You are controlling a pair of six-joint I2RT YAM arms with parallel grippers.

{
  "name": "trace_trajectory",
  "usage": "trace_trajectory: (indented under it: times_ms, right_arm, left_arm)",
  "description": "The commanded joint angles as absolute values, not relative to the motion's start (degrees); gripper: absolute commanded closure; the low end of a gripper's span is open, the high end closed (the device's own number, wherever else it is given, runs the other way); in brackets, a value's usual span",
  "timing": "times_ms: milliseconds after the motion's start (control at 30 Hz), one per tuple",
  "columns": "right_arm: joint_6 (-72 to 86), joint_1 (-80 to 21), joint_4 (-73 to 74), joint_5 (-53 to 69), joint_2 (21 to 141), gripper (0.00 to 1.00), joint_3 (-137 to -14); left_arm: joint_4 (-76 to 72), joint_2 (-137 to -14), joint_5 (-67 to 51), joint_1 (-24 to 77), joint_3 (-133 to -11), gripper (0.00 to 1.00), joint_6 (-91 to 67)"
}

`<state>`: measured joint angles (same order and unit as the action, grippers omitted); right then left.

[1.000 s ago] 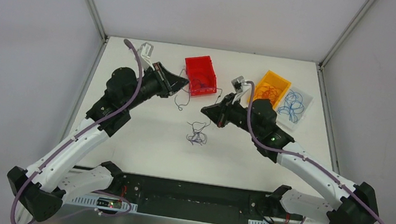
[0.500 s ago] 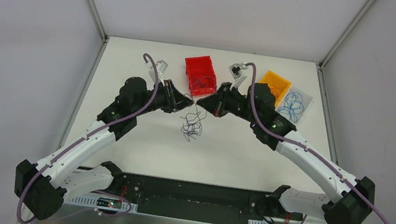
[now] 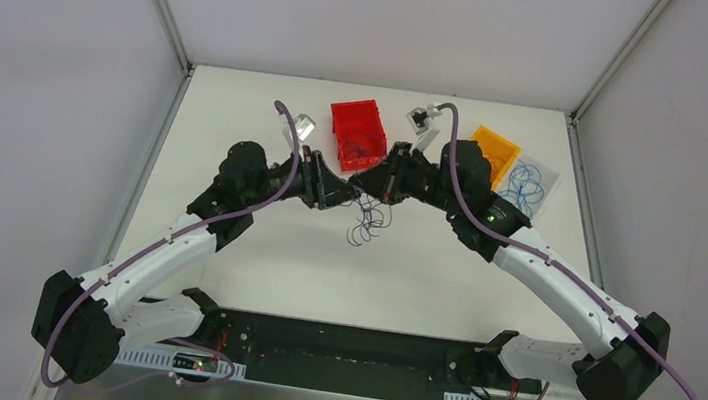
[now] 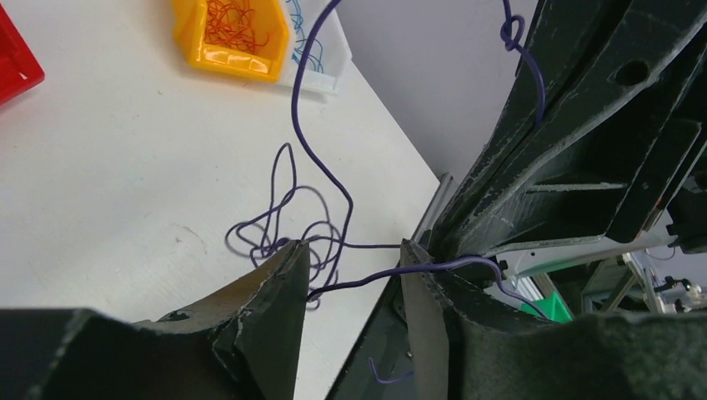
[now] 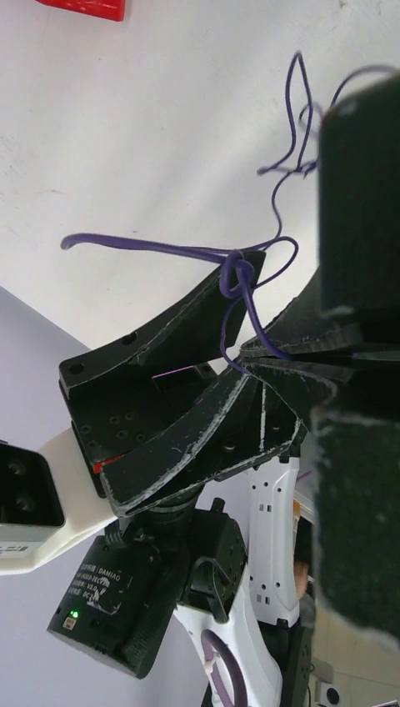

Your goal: Untangle the cables

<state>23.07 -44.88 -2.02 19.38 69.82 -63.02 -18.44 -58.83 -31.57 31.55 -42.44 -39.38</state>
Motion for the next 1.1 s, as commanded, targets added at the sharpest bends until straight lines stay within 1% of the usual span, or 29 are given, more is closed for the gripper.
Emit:
trace_trajectory:
  times_ms: [0, 233, 833, 967, 1000, 1067]
  right_arm:
    - [23.6, -44.9, -1.4, 19.7, 70.5, 1.0, -67.0]
    - [23.8, -44.9, -1.1, 19.8, 70.4, 1.0, -67.6]
    - [24.6, -45.0, -0.9, 20.1, 69.3, 1.0, -67.8]
    - [25.2, -45.0, -1.1, 20.6, 69.3, 1.0, -68.1]
    - [25.3, -45.0, -1.1, 20.8, 69.3, 1.0, -68.2]
    - [25.5, -44.9, -1.0, 21.2, 69.4, 1.0, -68.6]
  left_arm:
    - [-27.3, -58.7, -37.3, 32.6, -42.0, 0.53, -37.5]
    - [-35.0, -60.3, -42.3, 33.7, -41.6, 0.53, -38.9]
    - [-42.6, -63.2, -47.4, 35.6, -41.5, 0.53, -39.7]
    - [-41.3, -64.9, -46.8, 35.5, -42.3, 0.56, -39.5]
    - [-41.1, -65.3, -46.7, 35.5, -42.5, 0.6, -39.5]
    - [-40.9, -66.2, -46.6, 35.5, -43.1, 0.76, -39.4]
